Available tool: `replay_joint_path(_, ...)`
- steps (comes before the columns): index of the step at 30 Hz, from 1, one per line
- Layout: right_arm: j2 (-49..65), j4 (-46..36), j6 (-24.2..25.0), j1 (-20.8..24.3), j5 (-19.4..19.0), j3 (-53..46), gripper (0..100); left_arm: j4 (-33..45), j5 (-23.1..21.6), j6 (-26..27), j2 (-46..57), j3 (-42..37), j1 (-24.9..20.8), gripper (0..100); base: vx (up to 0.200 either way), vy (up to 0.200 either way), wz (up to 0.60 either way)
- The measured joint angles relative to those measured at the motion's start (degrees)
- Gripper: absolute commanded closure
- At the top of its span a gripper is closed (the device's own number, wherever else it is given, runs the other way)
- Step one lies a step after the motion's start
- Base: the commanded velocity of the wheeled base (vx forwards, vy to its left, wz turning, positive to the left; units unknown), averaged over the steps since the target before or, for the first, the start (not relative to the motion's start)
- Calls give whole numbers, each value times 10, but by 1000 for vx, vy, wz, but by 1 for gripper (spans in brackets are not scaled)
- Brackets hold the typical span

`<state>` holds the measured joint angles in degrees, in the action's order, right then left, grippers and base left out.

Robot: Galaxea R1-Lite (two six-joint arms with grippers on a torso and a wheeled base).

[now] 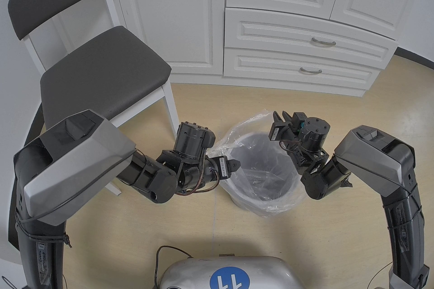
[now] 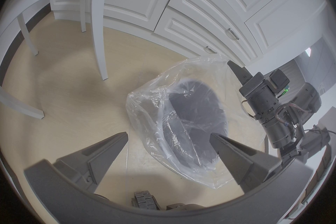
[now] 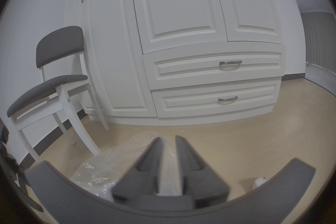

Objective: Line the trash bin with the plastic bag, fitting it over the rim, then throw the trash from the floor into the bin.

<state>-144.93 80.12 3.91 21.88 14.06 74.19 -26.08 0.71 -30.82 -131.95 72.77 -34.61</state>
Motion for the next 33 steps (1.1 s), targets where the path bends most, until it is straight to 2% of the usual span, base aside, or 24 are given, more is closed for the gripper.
replay_joint_path(9,64,-42,-2,-3,-14,-84,0,0,1,1,3,-1,0,0,0,0,0)
replay_joint_path(13,128,-100,-11,-12,-34,-155,0,0,5,4,3,-1,0,0,0,0,0)
replay_joint_path(17,184,-192,-45,-34,-47,-209,0,-12,19,5,0,5,2,0,0,0,0)
replay_joint_path(20,210,-226,-66,-53,-53,-230,0,-27,28,5,-9,14,6,0,0,0,0)
replay_joint_path(29,229,-234,-102,-71,-56,-255,0,-32,32,5,-34,38,19,0,0,0,0)
replay_joint_path(33,226,-239,-115,-80,-56,-260,0,-32,51,5,-47,52,21,0,0,0,0)
